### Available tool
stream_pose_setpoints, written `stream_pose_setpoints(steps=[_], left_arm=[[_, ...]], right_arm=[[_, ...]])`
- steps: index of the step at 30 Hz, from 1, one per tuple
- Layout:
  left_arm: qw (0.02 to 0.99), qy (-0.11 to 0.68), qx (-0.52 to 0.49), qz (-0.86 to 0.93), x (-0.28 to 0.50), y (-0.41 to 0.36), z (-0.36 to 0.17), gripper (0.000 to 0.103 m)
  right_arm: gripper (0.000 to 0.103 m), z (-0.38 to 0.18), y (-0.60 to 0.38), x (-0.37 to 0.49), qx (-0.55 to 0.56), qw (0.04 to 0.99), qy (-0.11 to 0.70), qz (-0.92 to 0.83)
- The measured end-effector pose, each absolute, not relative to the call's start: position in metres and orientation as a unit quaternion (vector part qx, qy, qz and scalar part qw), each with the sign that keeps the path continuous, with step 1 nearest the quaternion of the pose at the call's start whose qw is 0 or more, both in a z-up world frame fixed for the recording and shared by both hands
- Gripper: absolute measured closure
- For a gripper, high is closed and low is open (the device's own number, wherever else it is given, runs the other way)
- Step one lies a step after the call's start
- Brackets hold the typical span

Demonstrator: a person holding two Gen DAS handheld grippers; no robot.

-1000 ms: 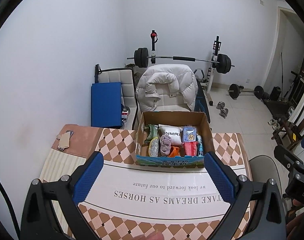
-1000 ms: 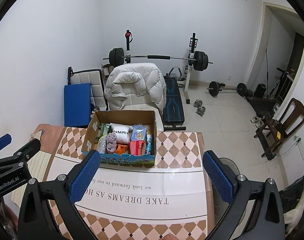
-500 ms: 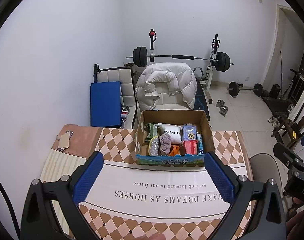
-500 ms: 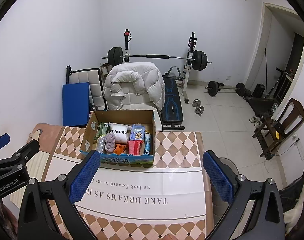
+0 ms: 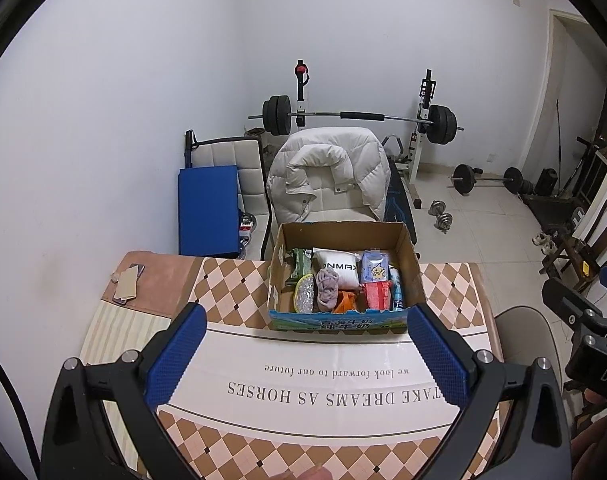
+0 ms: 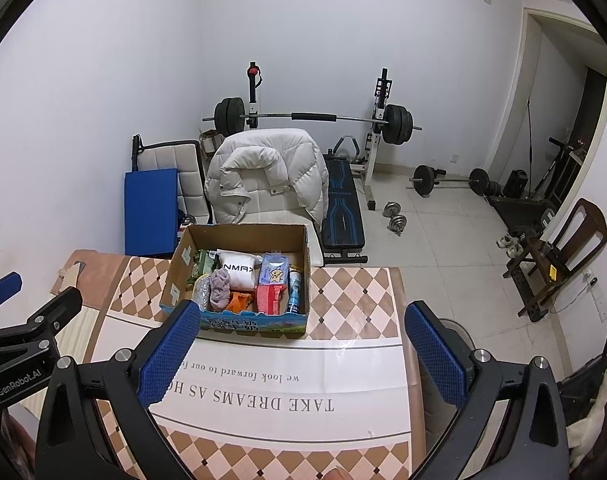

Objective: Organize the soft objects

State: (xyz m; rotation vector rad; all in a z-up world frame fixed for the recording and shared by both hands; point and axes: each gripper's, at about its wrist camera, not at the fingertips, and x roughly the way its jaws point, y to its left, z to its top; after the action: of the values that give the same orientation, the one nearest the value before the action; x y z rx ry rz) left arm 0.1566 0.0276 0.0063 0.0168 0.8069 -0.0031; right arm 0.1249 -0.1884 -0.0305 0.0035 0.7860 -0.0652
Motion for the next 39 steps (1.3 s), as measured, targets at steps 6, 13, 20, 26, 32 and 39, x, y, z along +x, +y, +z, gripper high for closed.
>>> stream_pose_setpoints(steps=[6,13,20,26,32,39], left_arm=[[0.921,0.391,0.01,-0.004,0.156,0.028,0.011,0.0],[0.921,0.389,0.011,-0.003,0.156,0.028,0.012,0.0],[0.922,0.388,0.009,-0.001,0.155,0.03,0.017,0.0],[0.92,0.391,0.007,-0.004,0.157,0.034,0.021,0.0],[0.919,0.393,0.009,-0.006,0.158,0.039,0.022,0.0],[0.92,0.392,0.009,-0.006,0.157,0.038,0.02,0.0]], right_arm=[[0.0,-0.029,-0.187,0.123,0.001,0.924,0.381,-0.031],[0.0,-0.03,-0.188,0.124,0.001,0.924,0.382,-0.03],[0.0,-0.03,-0.189,0.124,0.001,0.924,0.382,-0.028],[0.0,-0.03,-0.188,0.123,0.001,0.924,0.381,-0.03],[0.0,-0.03,-0.188,0.124,-0.001,0.924,0.382,-0.027],[0.0,-0.029,-0.187,0.125,0.0,0.924,0.382,-0.028]])
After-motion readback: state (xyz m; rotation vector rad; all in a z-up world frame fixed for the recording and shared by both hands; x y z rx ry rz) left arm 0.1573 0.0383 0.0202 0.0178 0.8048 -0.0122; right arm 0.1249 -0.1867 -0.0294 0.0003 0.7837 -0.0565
